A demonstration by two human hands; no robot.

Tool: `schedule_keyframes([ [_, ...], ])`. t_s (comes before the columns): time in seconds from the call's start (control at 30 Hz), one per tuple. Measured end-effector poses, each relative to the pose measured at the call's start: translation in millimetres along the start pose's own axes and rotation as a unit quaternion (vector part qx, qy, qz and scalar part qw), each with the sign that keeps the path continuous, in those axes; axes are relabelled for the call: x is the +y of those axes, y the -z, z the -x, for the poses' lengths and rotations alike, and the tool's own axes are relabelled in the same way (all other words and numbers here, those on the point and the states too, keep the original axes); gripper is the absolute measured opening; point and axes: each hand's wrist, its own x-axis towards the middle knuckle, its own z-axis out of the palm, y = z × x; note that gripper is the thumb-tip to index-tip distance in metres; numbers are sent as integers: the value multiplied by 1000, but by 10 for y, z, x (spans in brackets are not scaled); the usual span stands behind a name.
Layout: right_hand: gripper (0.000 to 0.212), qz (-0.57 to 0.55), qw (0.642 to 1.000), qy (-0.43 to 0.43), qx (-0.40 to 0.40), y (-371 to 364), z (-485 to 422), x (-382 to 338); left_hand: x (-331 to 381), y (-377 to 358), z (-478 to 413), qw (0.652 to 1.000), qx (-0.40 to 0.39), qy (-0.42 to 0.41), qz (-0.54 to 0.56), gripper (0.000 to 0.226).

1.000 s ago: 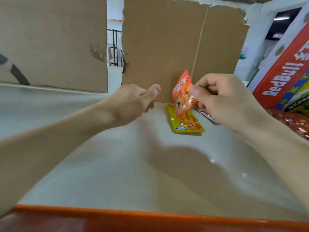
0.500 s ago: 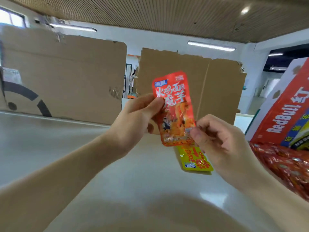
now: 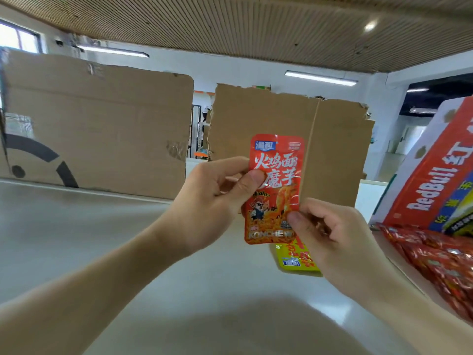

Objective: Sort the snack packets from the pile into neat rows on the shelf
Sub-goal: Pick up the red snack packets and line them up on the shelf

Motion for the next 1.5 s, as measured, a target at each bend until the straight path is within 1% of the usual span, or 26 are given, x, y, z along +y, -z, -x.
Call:
schedule_keyframes([
  [0.07, 31, 14, 1000, 7, 1, 5, 4, -11, 7, 2, 2, 1000, 5, 8, -4, 21],
  [0.17, 32, 28, 999, 13, -4, 4, 8, -48, -17, 30, -10, 999, 25, 15, -31, 26],
  [0.3, 37, -6, 1000, -2, -29, -1, 18, -62, -52, 52, -28, 998, 39, 24, -47, 29],
  [0.4, 41, 0, 999, -4, -39, -6, 25, -58, -54, 41, -36, 998, 32, 23, -49, 28],
  [0.53, 41, 9, 999, -4, -42, -8, 21, -57, -42, 9, -34, 999, 29, 25, -33, 22],
  [0.63, 38, -9, 998, -23, -63, -5, 17, -44, -27, -8, -25, 999, 25, 21, -18, 23],
  [0.73, 38, -32, 996, -44, -77, 8, 13, -32, -9, -13, -20, 999, 19, 25, -29, 19],
  [0.9, 43, -52, 996, -28, -66, 8, 25, -93, -71, 28, -27, 997, 39, 22, -66, 28],
  [0.97, 43, -48, 997, -19, -59, 6, 26, -110, -69, 28, -33, 997, 41, 21, -54, 27],
  [1.07, 43, -27, 999, -9, -43, 16, 22, -96, -31, 10, -38, 999, 38, -3, -24, 22],
  [1.17, 41, -22, 999, -7, -35, 33, 14, -79, -36, -2, -39, 998, 30, -30, -37, 24],
  [1.27, 42, -17, 999, -10, -28, 37, -3, -85, -91, 20, -48, 999, 26, -23, -41, 34],
  [1.37, 48, -4, 1000, -9, -30, 44, -12, -96, -124, 52, -45, 999, 18, -8, -47, 28],
  [1.43, 46, 9, 999, -17, -37, 30, -5, -118, -127, 90, -46, 999, 20, 5, -38, 30],
  [1.5, 46, 24, 999, -22, -38, 8, 1, -157, -120, 128, -50, 998, 14, -1, -59, 34],
])
